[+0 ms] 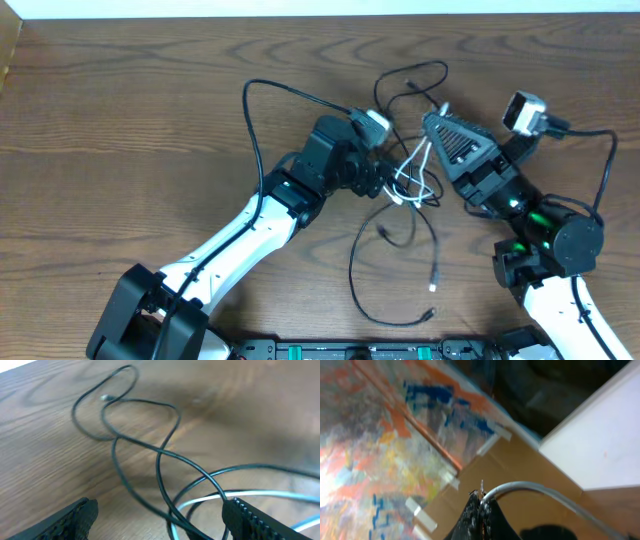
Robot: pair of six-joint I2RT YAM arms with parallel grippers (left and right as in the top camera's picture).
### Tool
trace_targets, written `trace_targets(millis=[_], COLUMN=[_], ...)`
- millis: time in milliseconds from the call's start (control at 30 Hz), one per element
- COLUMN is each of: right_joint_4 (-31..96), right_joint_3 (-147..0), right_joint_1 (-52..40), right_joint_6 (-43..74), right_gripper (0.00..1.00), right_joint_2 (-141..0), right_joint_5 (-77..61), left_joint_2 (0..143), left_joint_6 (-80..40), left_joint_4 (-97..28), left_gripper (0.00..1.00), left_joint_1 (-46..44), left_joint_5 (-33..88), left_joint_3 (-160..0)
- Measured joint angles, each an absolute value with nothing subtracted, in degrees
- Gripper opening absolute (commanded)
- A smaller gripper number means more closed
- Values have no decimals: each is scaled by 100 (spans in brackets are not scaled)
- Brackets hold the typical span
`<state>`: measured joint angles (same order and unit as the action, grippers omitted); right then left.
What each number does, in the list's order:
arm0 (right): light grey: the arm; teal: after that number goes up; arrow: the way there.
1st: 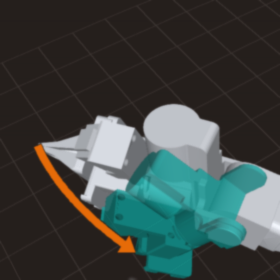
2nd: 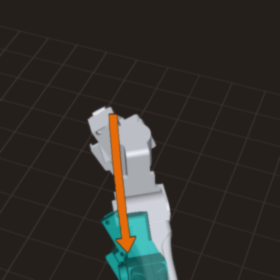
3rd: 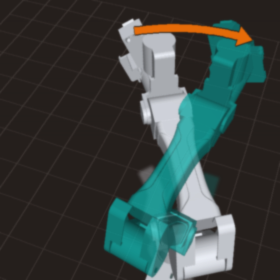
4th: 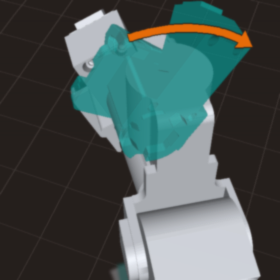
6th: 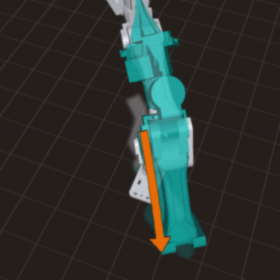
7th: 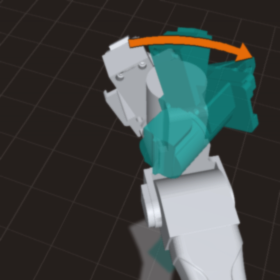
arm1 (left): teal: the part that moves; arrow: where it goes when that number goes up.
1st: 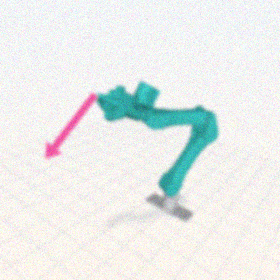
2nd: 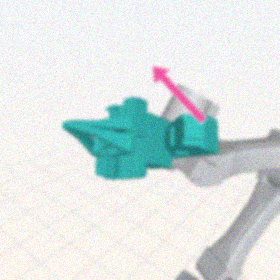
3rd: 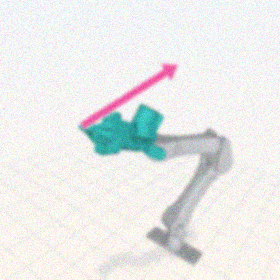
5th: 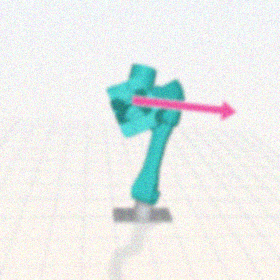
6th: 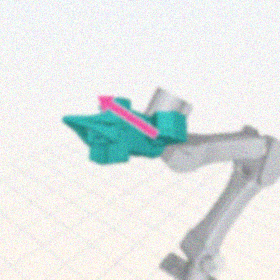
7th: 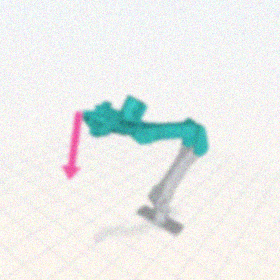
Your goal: Untangle cables
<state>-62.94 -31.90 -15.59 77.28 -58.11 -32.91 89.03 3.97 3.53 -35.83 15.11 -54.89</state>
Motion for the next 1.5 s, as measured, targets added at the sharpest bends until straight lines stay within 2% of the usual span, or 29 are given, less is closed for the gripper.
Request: trace_targets(millis=[133, 333, 567, 900, 1167, 1500], right_joint_4=[-6440, -6606, -6217, -6292, -6558, -6539], right_joint_3=[-3190, -3190, -3190, -3190, -3190, -3190], right_joint_1=[-1487, -1446, -1446, -1448, -1448, -1448], right_joint_6=[7778, 7787, 7769, 7797, 7924, 7924], right_gripper=[1, 1, 1, 1, 1, 1], right_joint_2=[-5811, -5811, -5811, -5811, -5811, -5811], right_joint_5=[-2908, -2137, -2099, -2206, -2222, -2362], left_joint_2=[8903, 8903, 8696, 8527, 8527, 8552], left_joint_6=[1059, 1400, 1492, 1894, 2709, 4630], left_joint_4=[207, 104, 196, 47, -110, 40], left_gripper=[84, 84, 84, 85, 84, 84], left_joint_1=[-3583, -3583, -3583, -3632, -3682, -3741], left_joint_5=[2115, 2504, 3070, 3734, 3194, 2963], left_joint_3=[-5489, -5489, -5489, -5489, -5489, -5489])
